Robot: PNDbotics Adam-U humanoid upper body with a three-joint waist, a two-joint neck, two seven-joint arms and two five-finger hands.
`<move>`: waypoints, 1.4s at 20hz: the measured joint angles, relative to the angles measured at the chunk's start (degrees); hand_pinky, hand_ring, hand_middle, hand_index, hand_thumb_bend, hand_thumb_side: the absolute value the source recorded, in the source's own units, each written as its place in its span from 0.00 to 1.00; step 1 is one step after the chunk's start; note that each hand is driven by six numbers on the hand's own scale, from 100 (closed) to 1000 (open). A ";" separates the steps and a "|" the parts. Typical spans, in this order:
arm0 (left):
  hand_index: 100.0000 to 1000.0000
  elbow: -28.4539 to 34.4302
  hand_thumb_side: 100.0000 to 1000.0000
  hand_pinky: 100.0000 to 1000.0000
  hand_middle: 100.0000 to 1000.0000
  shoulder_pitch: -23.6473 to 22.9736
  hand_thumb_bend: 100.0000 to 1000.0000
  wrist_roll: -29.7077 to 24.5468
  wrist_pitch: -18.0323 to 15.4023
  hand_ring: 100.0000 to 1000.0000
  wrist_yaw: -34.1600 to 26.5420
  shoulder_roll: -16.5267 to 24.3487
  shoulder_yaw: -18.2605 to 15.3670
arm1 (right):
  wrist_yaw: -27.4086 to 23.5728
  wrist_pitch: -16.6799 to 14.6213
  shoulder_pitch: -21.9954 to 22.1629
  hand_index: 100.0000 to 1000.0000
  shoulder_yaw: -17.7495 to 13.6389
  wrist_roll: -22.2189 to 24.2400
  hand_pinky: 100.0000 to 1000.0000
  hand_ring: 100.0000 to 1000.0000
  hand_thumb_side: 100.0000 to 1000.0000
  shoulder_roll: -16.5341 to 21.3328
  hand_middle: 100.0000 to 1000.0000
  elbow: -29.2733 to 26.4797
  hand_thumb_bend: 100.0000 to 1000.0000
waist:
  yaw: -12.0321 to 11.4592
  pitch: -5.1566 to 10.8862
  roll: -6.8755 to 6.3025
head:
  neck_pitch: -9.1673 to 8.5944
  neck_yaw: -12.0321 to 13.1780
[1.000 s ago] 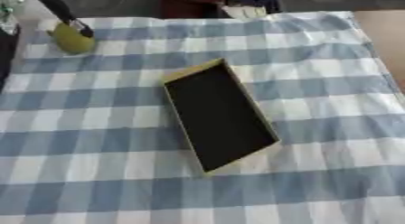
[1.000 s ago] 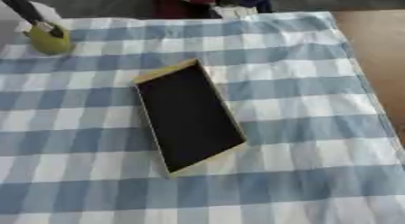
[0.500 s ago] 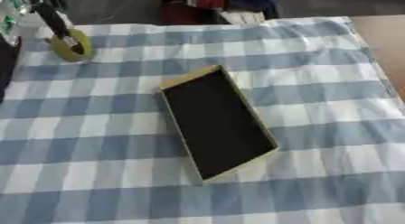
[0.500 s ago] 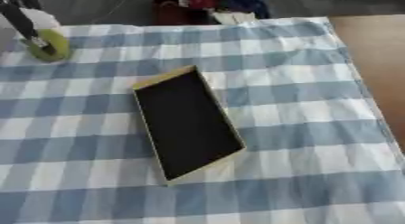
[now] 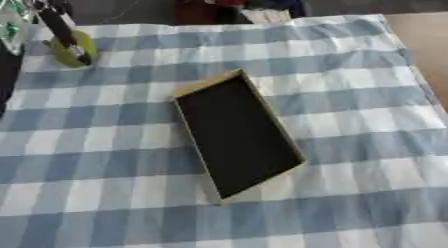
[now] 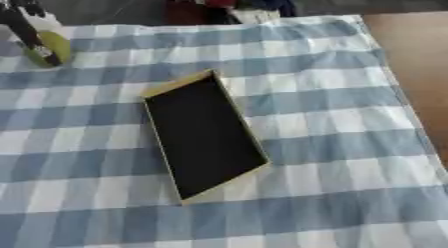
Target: Pick up objects on the table and place them in the box.
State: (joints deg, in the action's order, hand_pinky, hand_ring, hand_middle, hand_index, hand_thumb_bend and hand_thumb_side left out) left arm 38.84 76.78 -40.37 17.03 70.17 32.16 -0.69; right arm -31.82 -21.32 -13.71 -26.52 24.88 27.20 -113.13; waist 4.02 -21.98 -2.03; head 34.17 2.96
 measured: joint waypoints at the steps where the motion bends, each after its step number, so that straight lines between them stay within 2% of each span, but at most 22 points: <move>1: 0.85 -0.04 0.06 0.79 0.85 -0.03 0.80 0.15 0.22 0.90 0.11 0.00 -0.08 | 0.01 -0.01 -0.09 0.92 -0.01 0.07 0.75 0.72 0.48 -0.01 0.62 0.00 0.00 | 0.05 -0.09 0.00 | -0.03 0.01; 5: 0.82 -0.34 0.05 0.73 0.79 -0.08 0.80 0.68 0.99 0.85 0.96 0.01 -0.25 | 0.12 0.05 -0.37 0.92 -0.16 0.43 0.75 0.71 0.48 -0.09 0.62 0.03 0.00 | 0.22 -0.40 -0.07 | -0.06 0.01; 11: 0.81 -0.35 0.09 0.73 0.81 -0.10 0.80 2.11 1.41 0.85 3.92 0.11 -0.26 | 0.18 0.01 -0.37 0.92 -0.31 1.02 0.75 0.71 0.48 -0.43 0.61 0.19 0.00 | 0.22 -0.96 -0.09 | -0.39 0.01; 17: 0.79 -0.41 0.09 0.71 0.79 -0.14 0.80 4.68 2.12 0.84 7.46 0.56 -0.74 | 0.18 -0.03 -0.37 0.93 -0.34 1.66 0.75 0.71 0.48 -0.46 0.61 0.57 0.00 | 0.29 -1.33 0.03 | -0.88 0.04; 28: 0.81 -0.99 0.10 0.71 0.79 -0.21 0.81 6.53 4.24 0.83 10.05 0.58 -1.64 | 0.19 -0.26 -0.39 0.93 -0.46 2.77 0.75 0.71 0.48 -0.94 0.61 1.16 0.00 | 0.80 -2.23 0.04 | -1.60 0.16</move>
State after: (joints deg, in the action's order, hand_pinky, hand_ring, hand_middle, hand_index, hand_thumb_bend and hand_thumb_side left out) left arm 37.85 76.57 -33.84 21.27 80.22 32.74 -2.33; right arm -31.63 -21.58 -14.10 -26.97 27.65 26.26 -111.97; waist 4.81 -24.21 -1.99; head 32.57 3.12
